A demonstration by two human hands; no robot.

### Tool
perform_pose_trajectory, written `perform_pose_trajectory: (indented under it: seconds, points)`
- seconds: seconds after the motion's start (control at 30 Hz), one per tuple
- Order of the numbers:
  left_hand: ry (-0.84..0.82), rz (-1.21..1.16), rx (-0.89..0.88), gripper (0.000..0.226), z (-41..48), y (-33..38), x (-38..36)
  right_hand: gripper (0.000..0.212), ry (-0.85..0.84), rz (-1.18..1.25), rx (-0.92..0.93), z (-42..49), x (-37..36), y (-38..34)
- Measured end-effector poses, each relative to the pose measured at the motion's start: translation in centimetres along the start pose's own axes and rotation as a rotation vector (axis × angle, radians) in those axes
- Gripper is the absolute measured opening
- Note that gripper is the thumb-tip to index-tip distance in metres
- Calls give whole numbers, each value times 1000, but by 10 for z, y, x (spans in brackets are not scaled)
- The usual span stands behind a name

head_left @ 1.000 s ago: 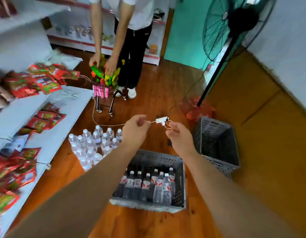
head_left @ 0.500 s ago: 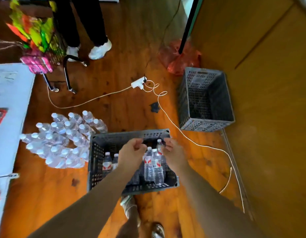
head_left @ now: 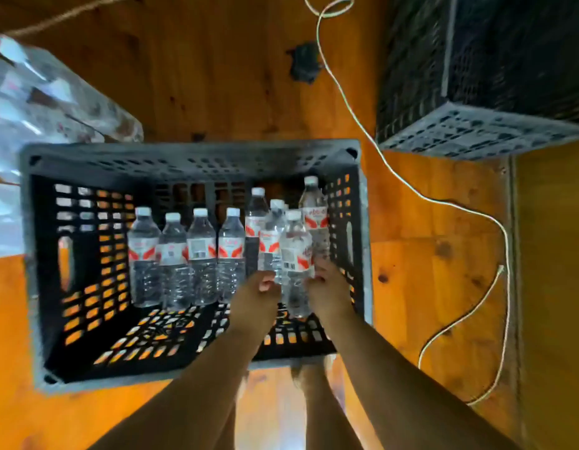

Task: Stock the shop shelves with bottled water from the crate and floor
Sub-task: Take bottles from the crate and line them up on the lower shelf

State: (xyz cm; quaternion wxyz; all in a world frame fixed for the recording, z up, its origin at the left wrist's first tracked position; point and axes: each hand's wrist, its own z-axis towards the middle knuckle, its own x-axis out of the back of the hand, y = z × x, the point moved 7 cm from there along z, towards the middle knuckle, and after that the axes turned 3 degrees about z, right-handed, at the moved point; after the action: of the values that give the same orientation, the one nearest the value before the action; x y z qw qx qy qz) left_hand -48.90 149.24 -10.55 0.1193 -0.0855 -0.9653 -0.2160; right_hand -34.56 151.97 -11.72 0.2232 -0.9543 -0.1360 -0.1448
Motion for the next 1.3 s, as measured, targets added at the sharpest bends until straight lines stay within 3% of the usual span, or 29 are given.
perform_pose_trajectory:
  seconds: [0.17, 0.43, 0.6, 0.67, 0.73, 0.83, 0.97, 1.3]
  points:
    - [-44, -137, 117, 45, 60, -49, -52, 48, 75, -57, -112, 60, -16, 55]
    - [-54, -234, 38, 48, 85, -62, -78, 43, -29, 89, -158, 90, -27, 86]
    - [-75, -311, 8, 41, 71, -48, -72, 40, -32, 133, -53, 68, -25, 75]
    - [-60, -255, -16, 60, 69, -57, -68, 47, -12, 140, -25, 49, -25, 72]
    - [-72, -217, -50, 64, 61, -63, -63, 53, 34, 127, 26, 28, -21, 63]
    - [-58, -176, -158, 47, 18, -22, -25, 66, 27, 86, 131, -8, -18, 34]
    - [-72, -258, -260, 41, -40, 16, 24, 62, -36, 71, 241, -63, -18, -17]
    - [273, -496, -483, 41, -229, 74, 200, 52, -241, -6, 666, -275, -49, -173]
